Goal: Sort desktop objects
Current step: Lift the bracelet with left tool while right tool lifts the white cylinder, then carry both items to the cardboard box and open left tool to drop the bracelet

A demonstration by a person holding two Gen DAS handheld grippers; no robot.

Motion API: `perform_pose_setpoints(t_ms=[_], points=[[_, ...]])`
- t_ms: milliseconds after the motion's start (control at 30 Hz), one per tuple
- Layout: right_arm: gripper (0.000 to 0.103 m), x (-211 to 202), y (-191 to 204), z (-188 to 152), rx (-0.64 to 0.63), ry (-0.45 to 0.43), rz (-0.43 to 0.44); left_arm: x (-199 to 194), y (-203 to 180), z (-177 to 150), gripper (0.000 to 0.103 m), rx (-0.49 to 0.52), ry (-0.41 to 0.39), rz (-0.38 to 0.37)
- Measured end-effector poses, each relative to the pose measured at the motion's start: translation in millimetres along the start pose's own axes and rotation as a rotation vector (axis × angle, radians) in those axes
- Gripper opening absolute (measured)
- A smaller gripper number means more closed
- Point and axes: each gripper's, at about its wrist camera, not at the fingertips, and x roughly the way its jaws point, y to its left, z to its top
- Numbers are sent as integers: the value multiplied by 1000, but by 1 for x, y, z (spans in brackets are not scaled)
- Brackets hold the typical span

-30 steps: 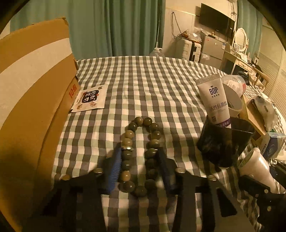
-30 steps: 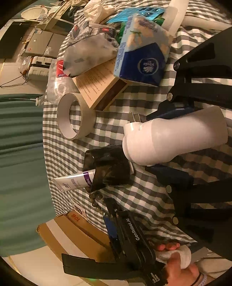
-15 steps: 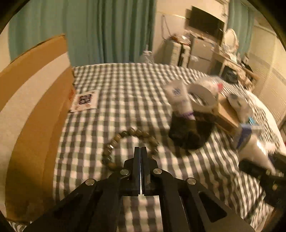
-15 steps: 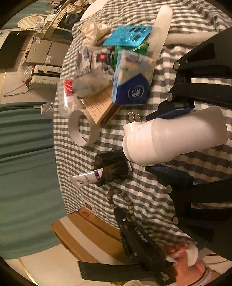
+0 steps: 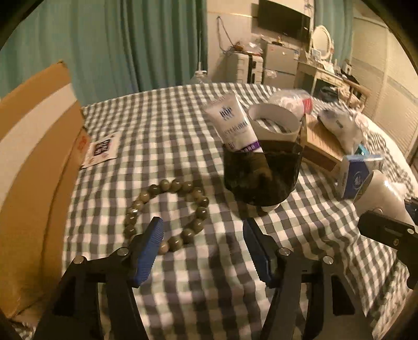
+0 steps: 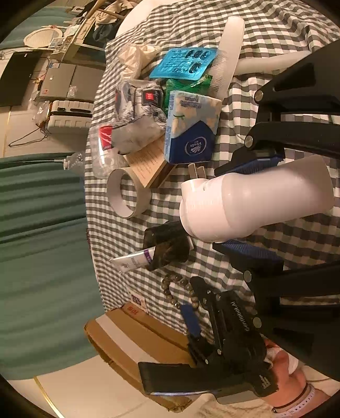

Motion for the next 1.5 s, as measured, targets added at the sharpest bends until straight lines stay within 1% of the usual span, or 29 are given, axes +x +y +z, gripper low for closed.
perform_pose_setpoints(t_ms=[33,100,133,167,200,267,300,400,500,700,833,933,1000,1200,1267,1367,1500], points=[[48,4,-1,-1,2,7,2,7,0,0,65,5,17,-4],[48,10,-4,-1,9,18,2,14,2,-1,51,-1,22,-34],[48,12,-5,-2,13,21,3,15,5,0,36,-10,15,-49],[48,15,-7,-1,20,24,5,15,8,1,15,-18,12,-64],[48,17,-8,0,26,26,6,16,11,2,11,-33,14,-83],[48,20,-10,1,35,29,10,15,17,2,11,-57,14,-106],[48,21,-11,1,37,30,10,14,17,1,11,-53,15,-101],[48,21,-10,1,37,30,5,8,10,0,11,-4,20,-70],[48,16,-9,1,36,25,-2,-1,9,1,11,-7,29,-79],[48,-7,-4,5,27,-5,-22,-40,11,7,11,-18,-32,-108],[48,-22,2,7,27,-35,-32,-63,14,9,11,-20,-59,-105],[48,-31,6,7,22,-36,-46,-79,12,14,11,-30,-78,-115],[48,-38,8,8,42,-32,-44,-90,8,18,11,-32,-87,-129],[48,-66,18,14,50,-66,-56,-126,1,28,11,13,-137,-117],[48,-75,21,16,60,-78,-52,-135,-2,32,11,20,-145,-113],[48,-89,33,18,29,-92,-83,-153,-5,37,11,27,-159,-112],[48,-108,44,21,33,-111,-74,-173,-3,43,11,36,-163,-102]])
